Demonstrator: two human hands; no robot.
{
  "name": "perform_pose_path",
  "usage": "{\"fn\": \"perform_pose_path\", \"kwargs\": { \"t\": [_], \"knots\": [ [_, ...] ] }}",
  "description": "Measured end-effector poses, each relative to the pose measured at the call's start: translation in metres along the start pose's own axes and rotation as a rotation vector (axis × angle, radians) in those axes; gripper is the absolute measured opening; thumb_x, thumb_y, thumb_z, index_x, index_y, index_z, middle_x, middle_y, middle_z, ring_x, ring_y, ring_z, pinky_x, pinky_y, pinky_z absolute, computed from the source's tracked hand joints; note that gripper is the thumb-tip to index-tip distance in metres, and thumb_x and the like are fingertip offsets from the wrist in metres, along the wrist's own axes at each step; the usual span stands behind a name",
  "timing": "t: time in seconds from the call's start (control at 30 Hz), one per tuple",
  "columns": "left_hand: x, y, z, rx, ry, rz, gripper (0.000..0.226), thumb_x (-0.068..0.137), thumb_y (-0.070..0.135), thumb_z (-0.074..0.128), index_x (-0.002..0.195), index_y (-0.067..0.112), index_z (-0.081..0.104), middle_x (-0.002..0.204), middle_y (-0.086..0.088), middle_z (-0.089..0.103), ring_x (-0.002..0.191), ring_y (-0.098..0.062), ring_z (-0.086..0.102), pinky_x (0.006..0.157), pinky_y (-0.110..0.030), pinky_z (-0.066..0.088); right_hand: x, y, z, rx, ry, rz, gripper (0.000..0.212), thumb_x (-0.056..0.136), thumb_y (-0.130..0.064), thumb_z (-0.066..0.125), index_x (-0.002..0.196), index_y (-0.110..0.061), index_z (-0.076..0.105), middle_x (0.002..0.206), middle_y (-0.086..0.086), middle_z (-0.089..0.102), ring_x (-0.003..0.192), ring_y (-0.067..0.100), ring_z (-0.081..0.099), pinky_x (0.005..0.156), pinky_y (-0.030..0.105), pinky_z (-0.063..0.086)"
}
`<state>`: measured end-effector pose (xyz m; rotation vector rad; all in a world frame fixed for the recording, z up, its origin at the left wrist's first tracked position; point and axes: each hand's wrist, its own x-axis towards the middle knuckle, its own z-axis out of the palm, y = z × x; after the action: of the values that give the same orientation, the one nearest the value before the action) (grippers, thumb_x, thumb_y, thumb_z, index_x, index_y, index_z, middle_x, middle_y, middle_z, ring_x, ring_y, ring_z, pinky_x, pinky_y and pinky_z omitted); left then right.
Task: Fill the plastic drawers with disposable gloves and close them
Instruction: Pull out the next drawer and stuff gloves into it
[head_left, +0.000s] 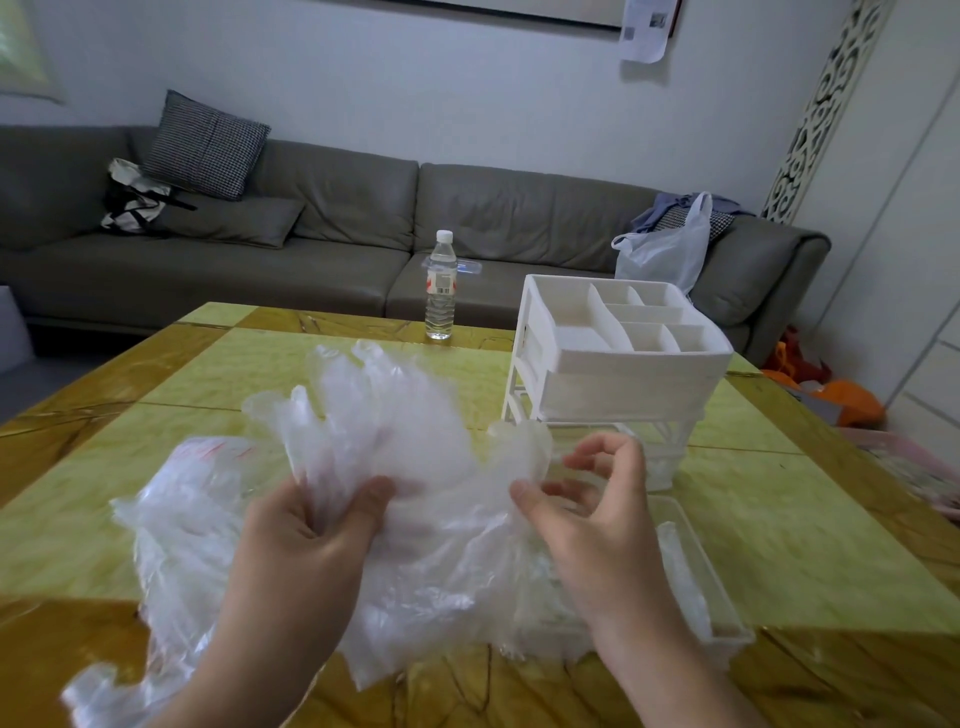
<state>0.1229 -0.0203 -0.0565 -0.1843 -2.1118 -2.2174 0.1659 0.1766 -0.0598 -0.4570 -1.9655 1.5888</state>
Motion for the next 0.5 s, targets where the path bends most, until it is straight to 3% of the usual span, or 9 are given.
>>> {"fn": "perform_pose_path", "kwargs": {
  "t": [0.1,0.23,0.37,0.5],
  "knots": [
    [0.0,0.001,0.001,0.001,0.023,0.014,0.013,0.095,0.014,0.07,0.101,0.019,0.08,0.081,-0.005,0.081,0.076,-0.024,0.079,0.071,-0.039,0.063,-0.002,0.0,-0.003,-0.038,-0.046,-0.087,0.019,0.084,-0.031,0.087,0.094,-0.03,0.071,0.09,-0.006,0.061,0.077,0.011,0.058,0.07,0.018,0.047],
    [-0.003,0.0,0.003,0.015,-0.024,0.043,0.013,0.096,0.014,0.069,0.103,0.018,0.08,0.08,-0.007,0.08,0.076,-0.025,0.079,0.082,-0.045,0.06,-0.003,0.001,0.004,0.029,-0.138,-0.02,0.011,0.081,-0.029,0.091,0.081,-0.025,0.08,0.07,-0.008,0.053,0.065,0.011,0.048,0.06,0.02,0.042],
    [-0.004,-0.002,0.005,0.063,-0.028,0.075,0.011,0.095,0.017,0.07,0.095,0.015,0.081,0.074,-0.006,0.079,0.075,-0.02,0.079,0.075,-0.044,0.062,-0.001,0.003,0.006,0.027,-0.138,0.041,0.016,0.081,-0.012,0.089,0.074,-0.017,0.076,0.064,-0.004,0.059,0.06,0.009,0.052,0.058,0.017,0.044],
    [-0.004,0.001,0.004,0.077,-0.008,0.083,0.012,0.095,0.02,0.069,0.092,0.016,0.081,0.071,-0.004,0.079,0.073,-0.016,0.079,0.072,-0.042,0.062,-0.001,0.001,0.002,0.001,-0.086,0.086,0.02,0.082,-0.027,0.089,0.086,-0.019,0.072,0.075,-0.007,0.072,0.07,0.009,0.066,0.066,0.018,0.049]
  ]
}}
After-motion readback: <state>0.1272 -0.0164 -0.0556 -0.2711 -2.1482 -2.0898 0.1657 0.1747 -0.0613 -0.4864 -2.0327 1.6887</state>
